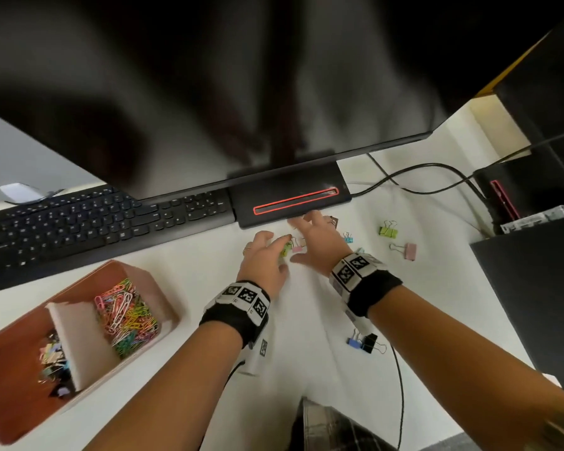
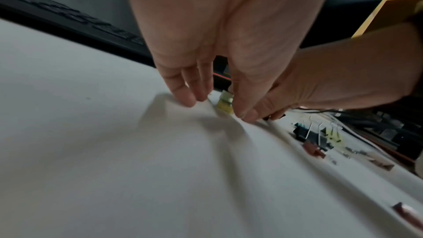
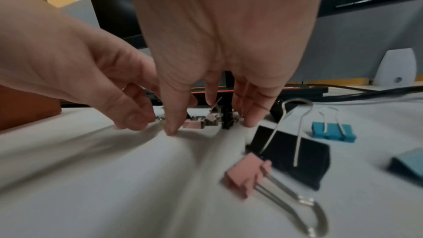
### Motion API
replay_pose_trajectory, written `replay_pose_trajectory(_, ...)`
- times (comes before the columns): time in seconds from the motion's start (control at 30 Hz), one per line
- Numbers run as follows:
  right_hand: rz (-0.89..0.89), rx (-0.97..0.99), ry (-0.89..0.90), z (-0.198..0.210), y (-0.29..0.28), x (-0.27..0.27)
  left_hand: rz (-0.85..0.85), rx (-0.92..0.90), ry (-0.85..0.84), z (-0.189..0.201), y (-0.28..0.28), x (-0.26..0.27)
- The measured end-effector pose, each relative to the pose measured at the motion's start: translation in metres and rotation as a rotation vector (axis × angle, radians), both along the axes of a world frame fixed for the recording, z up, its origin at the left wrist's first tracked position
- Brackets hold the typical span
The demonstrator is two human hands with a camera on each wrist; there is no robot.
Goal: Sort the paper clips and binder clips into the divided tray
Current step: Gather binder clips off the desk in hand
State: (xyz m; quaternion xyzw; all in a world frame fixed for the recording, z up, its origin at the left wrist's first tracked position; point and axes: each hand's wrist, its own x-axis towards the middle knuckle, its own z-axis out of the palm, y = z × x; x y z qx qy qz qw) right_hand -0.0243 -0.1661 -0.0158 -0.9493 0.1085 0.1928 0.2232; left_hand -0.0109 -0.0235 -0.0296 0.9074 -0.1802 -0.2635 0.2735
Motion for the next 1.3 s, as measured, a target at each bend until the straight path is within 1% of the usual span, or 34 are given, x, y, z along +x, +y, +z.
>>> replay_pose_trajectory(0.1,-0.011,0.055,-0.036,-0.007,0.003,0.001,0.001,-0.043,-0.039,-0.01,-0.002,0.004)
replay_pose_trajectory(0.23,-0.025,0.157,-0.078,-0.012,0.011,-0.013,0.046,-0.137,-0.11,-0.014,0.008,0.001)
replay_pose_trajectory(0.33,0.047,0.153,-0.078,-0.014,0.02,-0.026,0.128,-0.18,-0.133,-0.016,0.023,-0.005)
replay_pose_trajectory(0.5,-0.017,0.27,-0.062,-0.015,0.031,-0.043,0.273,-0.19,-0.106,-0.016,0.048,-0.019)
replay_pose_trajectory(0.6,-0.026,0.291,-0.065,-0.011,0.032,-0.052,0.266,-0.181,-0.099,-0.012,0.06,-0.031)
replay_pose_trajectory(0.73,-0.083,0.326,-0.125,-0.007,0.026,-0.066,0.206,-0.274,-0.103,-0.002,0.062,-0.039)
replay_pose_trajectory(0.83,-0.129,0.33,-0.186,-0.001,0.017,-0.072,0.151,-0.315,-0.111,0.0,0.052,-0.036)
replay_pose_trajectory(0.93,-0.164,0.325,-0.206,0.004,0.009,-0.076,0.133,-0.267,-0.101,-0.007,0.037,-0.033)
replay_pose_trajectory(1.03,-0.161,0.307,-0.221,0.005,0.004,-0.076,0.122,-0.193,-0.076,-0.015,0.025,-0.03)
replay_pose_trajectory(1.1,-0.166,0.309,-0.215,0.004,0.001,-0.076,0.115,-0.135,-0.098,-0.017,0.023,-0.027)
replay_pose_trajectory(1.2,-0.176,0.303,-0.209,0.003,-0.002,-0.074,0.157,-0.124,-0.123,-0.015,0.024,-0.025)
replay_pose_trajectory(1.3,-0.172,0.307,-0.212,0.002,-0.002,-0.072,0.142,-0.074,-0.12,-0.013,0.027,-0.024)
